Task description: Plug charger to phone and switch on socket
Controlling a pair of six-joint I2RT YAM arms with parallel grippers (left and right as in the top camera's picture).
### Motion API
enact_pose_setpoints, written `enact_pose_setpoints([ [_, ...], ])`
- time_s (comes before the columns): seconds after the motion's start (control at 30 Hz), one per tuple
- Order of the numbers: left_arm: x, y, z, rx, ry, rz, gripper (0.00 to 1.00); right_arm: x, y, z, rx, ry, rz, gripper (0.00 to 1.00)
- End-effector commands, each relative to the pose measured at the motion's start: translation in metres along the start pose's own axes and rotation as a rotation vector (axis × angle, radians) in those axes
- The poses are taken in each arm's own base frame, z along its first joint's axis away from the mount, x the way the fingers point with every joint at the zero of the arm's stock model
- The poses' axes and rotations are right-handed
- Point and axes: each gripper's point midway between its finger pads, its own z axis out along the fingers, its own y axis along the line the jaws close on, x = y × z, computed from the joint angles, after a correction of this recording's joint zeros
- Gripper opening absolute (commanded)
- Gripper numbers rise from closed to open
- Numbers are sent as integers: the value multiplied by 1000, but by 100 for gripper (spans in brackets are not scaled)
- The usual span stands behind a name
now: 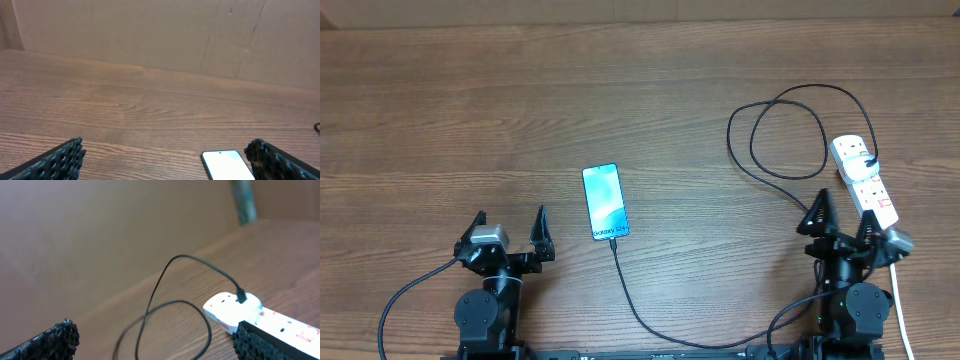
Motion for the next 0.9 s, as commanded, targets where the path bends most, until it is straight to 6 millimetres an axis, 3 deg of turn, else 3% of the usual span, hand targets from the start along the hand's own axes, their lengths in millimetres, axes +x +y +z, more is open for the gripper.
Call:
enact_pose_setpoints([
  [0.0, 1, -3, 0, 19, -5, 19, 99, 13, 22, -2, -138, 41, -272, 100],
  [0.87, 1, -3, 0, 19, -5, 19, 99, 13, 22, -2, -142, 39, -295, 100],
])
